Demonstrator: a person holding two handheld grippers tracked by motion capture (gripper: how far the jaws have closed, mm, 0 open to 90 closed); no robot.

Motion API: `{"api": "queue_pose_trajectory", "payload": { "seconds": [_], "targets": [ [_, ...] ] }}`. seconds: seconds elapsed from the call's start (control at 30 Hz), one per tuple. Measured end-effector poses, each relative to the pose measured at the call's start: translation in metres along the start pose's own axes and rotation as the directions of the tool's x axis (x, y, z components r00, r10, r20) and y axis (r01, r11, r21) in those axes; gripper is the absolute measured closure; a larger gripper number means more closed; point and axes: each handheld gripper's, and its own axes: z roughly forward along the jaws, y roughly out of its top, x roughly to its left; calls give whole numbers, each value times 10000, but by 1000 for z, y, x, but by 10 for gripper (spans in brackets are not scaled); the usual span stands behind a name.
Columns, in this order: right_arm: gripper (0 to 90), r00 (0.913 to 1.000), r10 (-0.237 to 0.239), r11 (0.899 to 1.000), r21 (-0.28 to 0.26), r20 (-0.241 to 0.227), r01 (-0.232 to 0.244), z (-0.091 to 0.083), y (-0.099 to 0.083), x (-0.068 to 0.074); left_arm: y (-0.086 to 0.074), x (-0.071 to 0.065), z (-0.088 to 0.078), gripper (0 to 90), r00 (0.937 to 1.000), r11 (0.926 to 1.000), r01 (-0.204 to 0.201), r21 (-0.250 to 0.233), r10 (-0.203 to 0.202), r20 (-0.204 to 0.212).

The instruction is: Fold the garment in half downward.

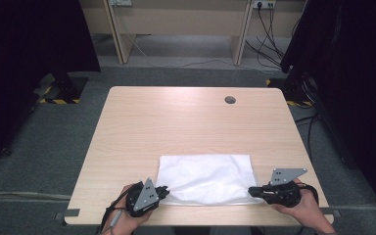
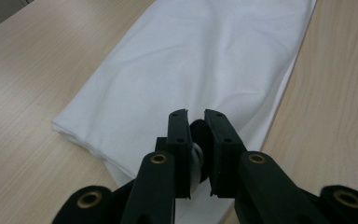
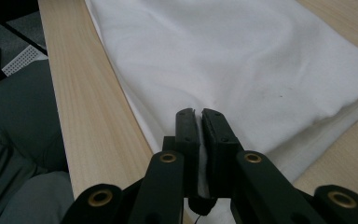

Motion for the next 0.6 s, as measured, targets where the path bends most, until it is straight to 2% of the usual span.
{"api": "queue_pose_trajectory", "payload": {
  "seconds": [0.6],
  "targets": [
    [858, 10000, -49, 9999, 129, -74, 50, 0, -2, 3, -1, -7, -1, 804, 9998, 10000, -68, 72, 66, 212]
  ]
}}
